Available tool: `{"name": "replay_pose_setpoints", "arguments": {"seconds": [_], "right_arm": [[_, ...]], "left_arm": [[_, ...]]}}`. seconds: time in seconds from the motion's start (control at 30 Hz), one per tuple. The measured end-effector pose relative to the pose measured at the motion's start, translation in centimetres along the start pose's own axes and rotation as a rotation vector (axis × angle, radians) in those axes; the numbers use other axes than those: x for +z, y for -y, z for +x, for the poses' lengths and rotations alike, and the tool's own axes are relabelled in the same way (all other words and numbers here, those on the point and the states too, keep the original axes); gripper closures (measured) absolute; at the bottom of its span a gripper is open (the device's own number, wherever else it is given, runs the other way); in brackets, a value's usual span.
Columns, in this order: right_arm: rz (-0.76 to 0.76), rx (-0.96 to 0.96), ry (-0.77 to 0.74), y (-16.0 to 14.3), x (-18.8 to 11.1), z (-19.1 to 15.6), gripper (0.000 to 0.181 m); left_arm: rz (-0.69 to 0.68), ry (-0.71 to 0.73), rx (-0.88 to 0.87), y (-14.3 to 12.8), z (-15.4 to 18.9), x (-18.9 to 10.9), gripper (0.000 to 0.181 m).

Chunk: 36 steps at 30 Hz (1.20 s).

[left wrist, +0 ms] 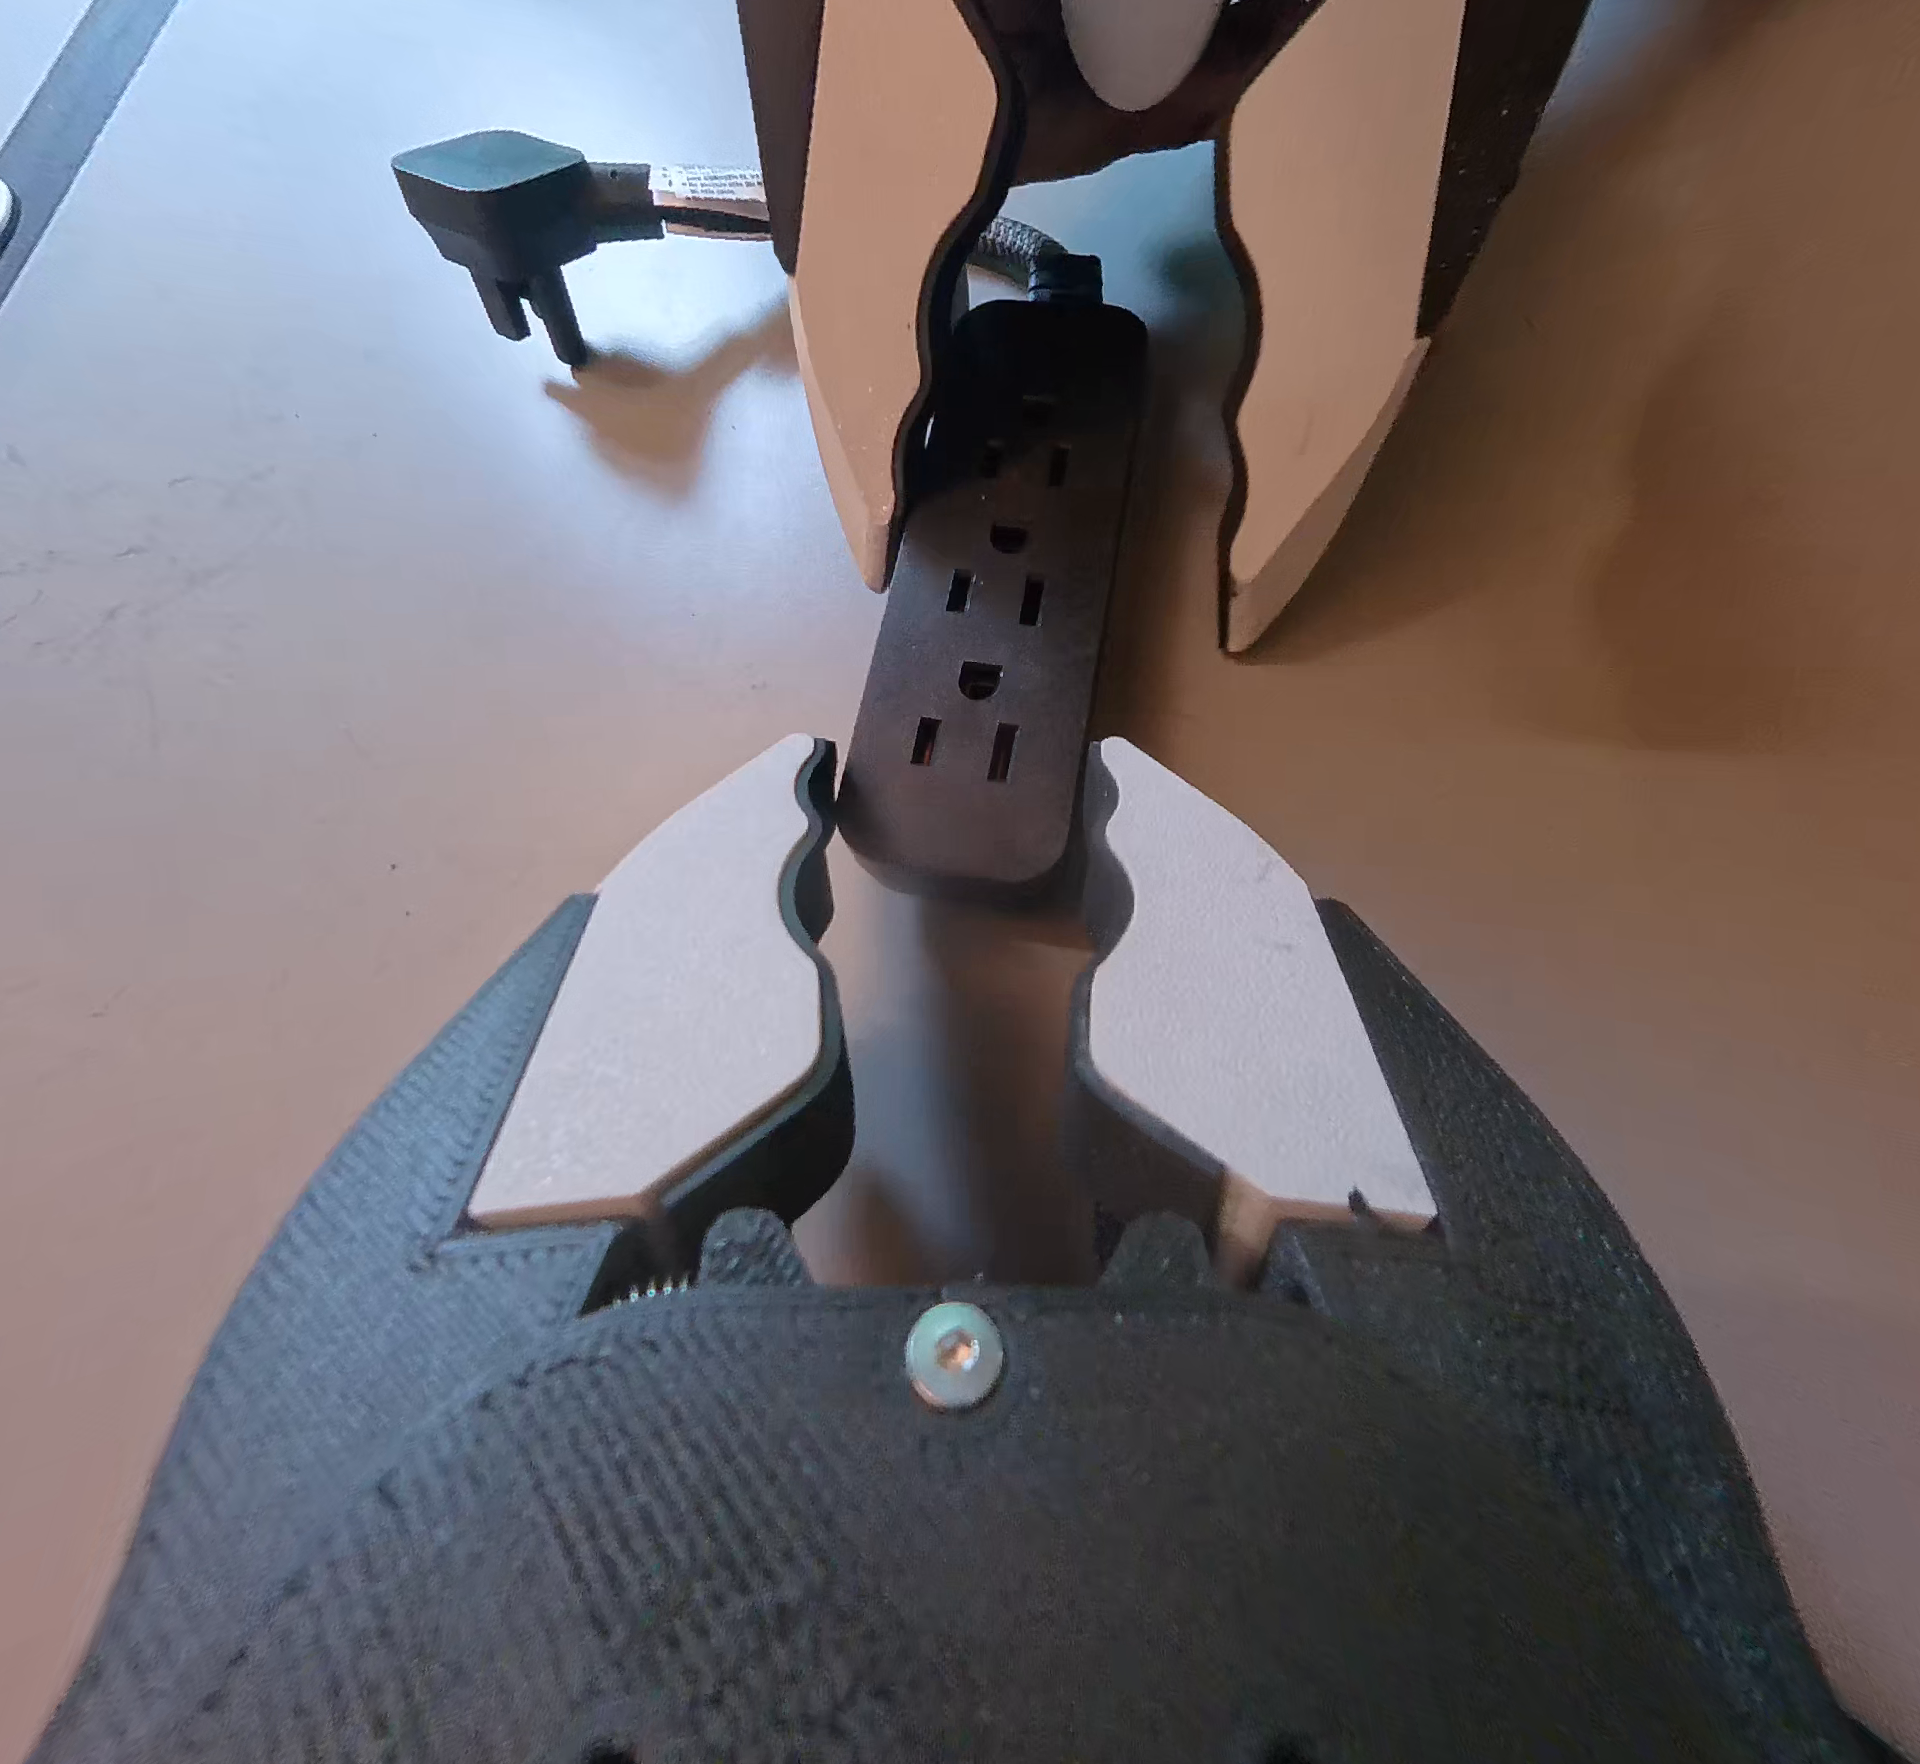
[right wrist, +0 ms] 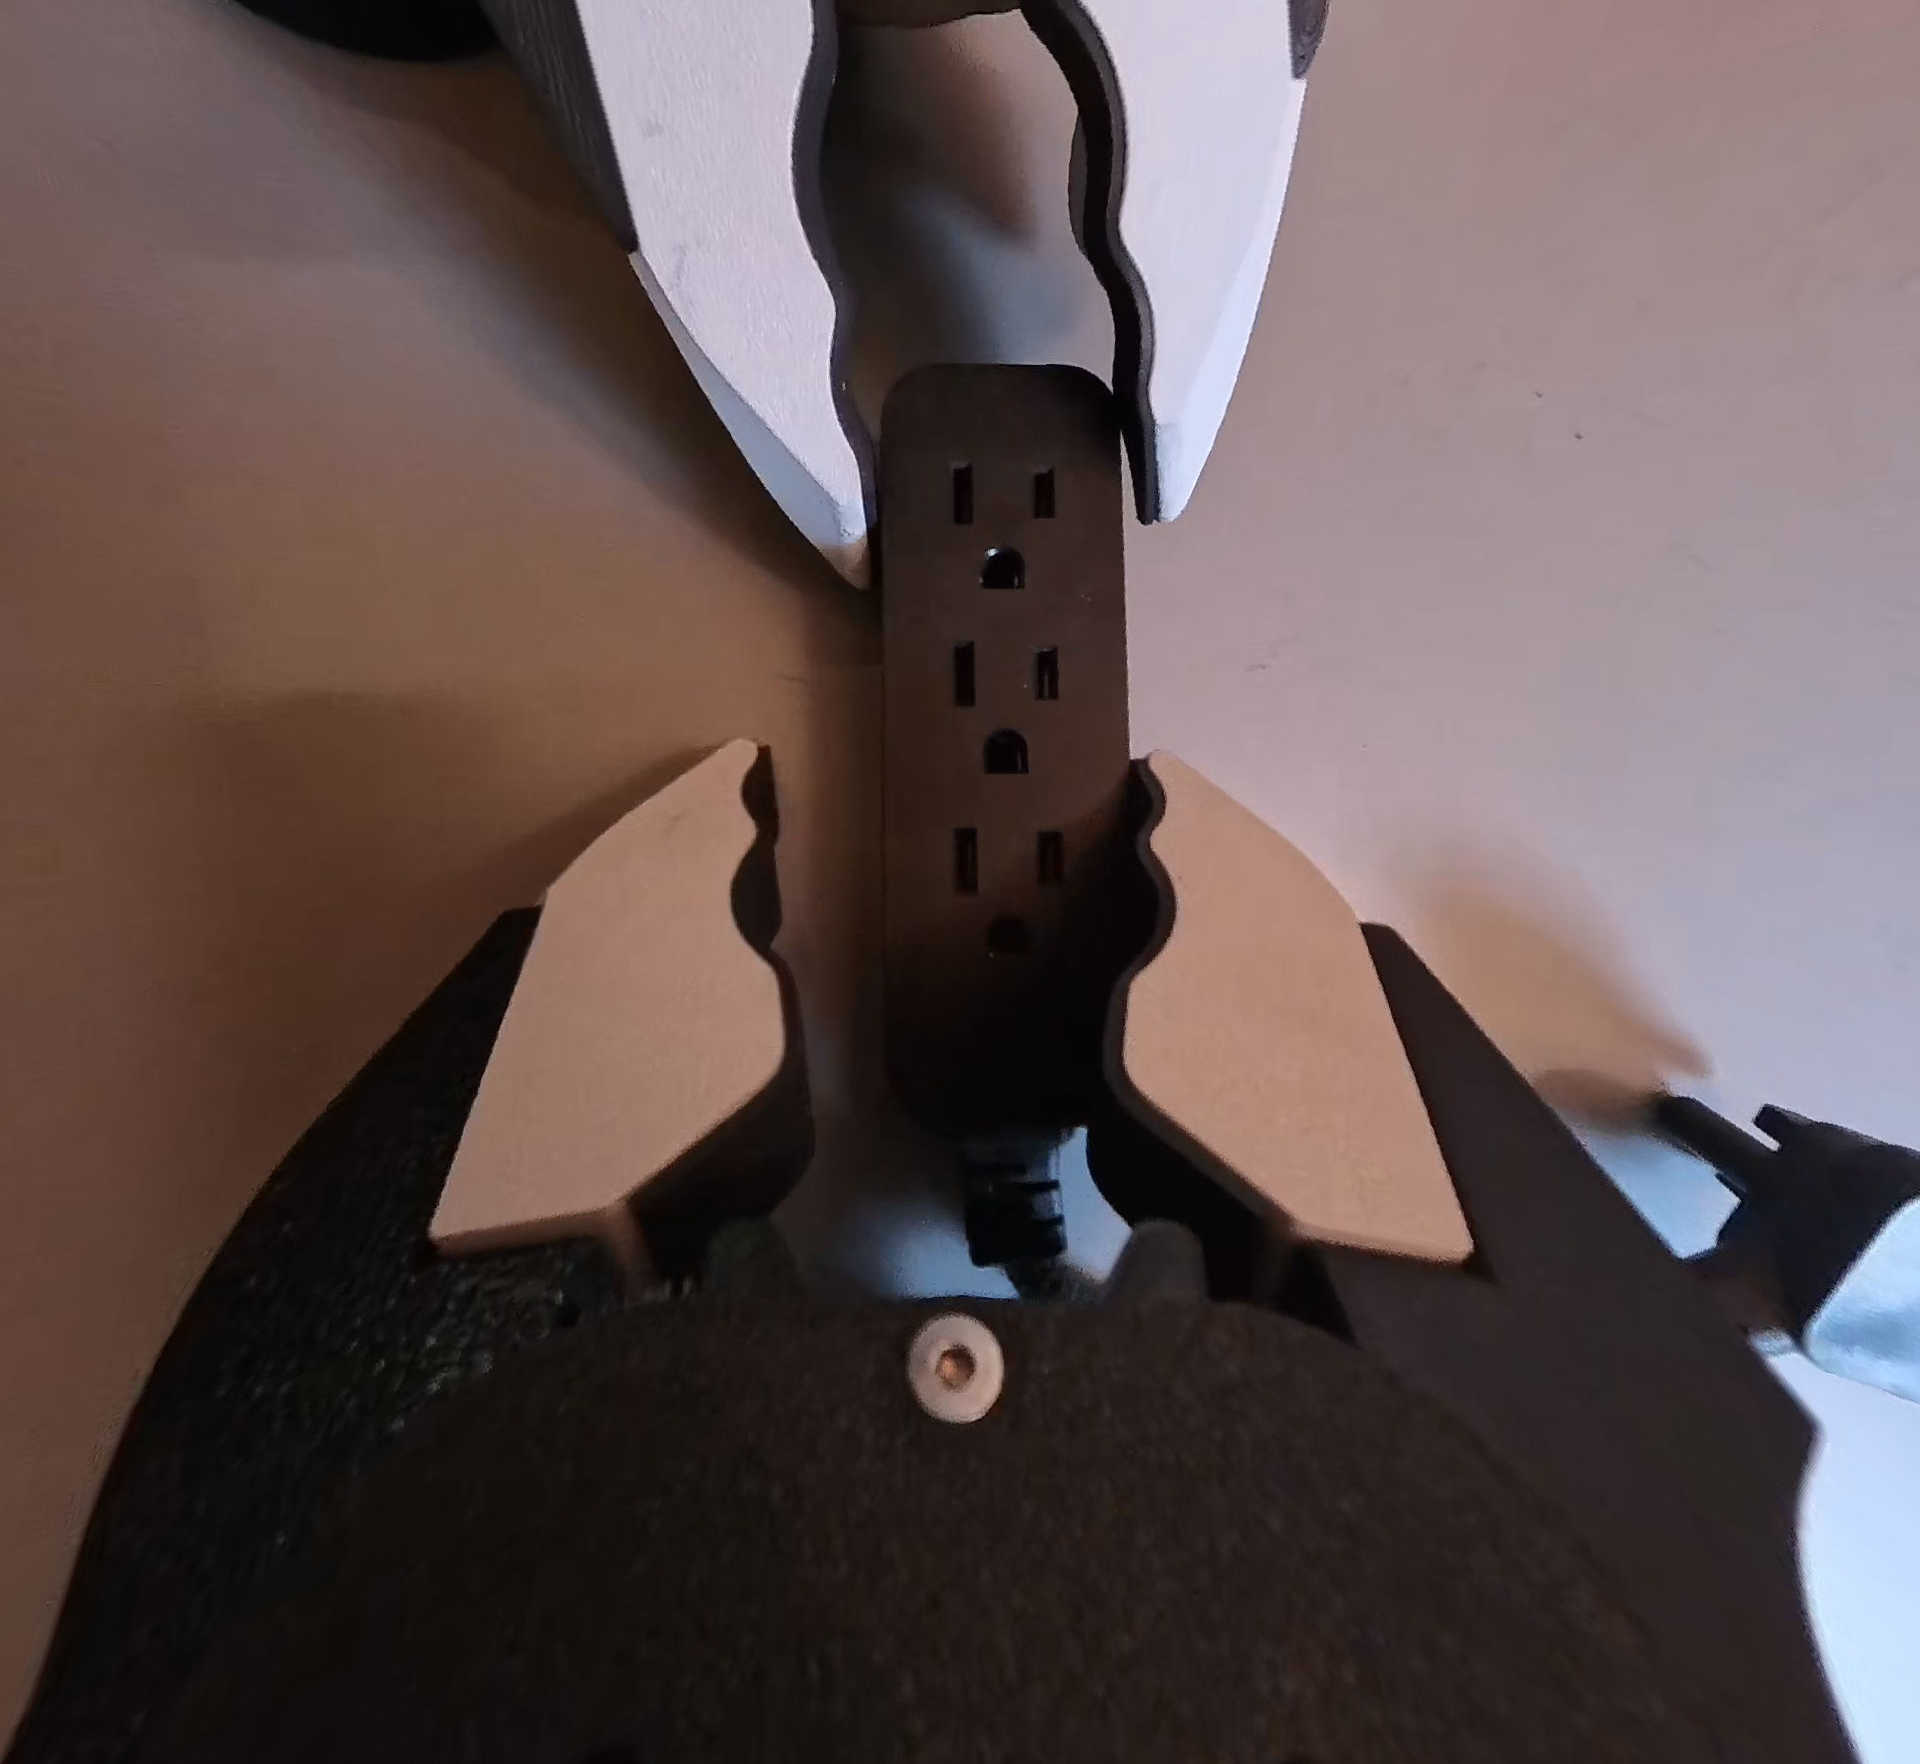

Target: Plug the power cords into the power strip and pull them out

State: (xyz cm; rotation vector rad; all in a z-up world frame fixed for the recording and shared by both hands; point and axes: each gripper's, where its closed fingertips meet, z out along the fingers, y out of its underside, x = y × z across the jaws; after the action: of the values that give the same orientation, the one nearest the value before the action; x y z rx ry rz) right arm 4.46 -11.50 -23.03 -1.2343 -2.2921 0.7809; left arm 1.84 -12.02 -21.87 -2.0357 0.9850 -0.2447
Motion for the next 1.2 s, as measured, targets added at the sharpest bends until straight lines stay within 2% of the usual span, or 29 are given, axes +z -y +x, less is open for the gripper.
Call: {"name": "replay_pose_setpoints", "arguments": {"seconds": [0.07,0.3,0.47,0.63,0.8,0.93,1.07,1.2], "right_arm": [[0.003,0.002,-0.007,-0.1,-0.1,0.4,0.126],[0.013,-0.023,-0.011,0.2,0.1,0.7,0.137],[0.019,-0.057,-0.045,0.0,-0.3,0.9,0.137],[0.069,-0.046,-0.092,0.8,-2.2,1.6,0.137],[0.206,0.009,-0.191,2.3,-6.8,3.6,0.137],[0.299,0.035,-0.311,3.1,-12.1,5.1,0.138],[0.41,0.053,-0.478,3.6,-19.1,6.4,0.137],[0.423,0.054,-0.673,3.0,-26.9,7.9,0.137]], "left_arm": [[0.007,-0.001,-0.005,0.1,0.1,0.0,0.136],[0.044,-0.018,-0.011,0.8,0.4,-0.2,0.137],[0.177,-0.018,-0.135,2.5,-0.8,-2.1,0.134],[0.302,0.081,-0.191,3.7,-3.1,-4.6,0.132],[0.348,0.183,-0.151,4.2,-4.4,-6.0,0.143],[0.368,0.236,-0.118,4.2,-4.9,-6.3,0.162],[0.406,0.284,-0.126,4.1,-5.9,-7.0,0.181],[0.429,0.27,-0.181,4.1,-6.3,-7.4,0.181]]}}
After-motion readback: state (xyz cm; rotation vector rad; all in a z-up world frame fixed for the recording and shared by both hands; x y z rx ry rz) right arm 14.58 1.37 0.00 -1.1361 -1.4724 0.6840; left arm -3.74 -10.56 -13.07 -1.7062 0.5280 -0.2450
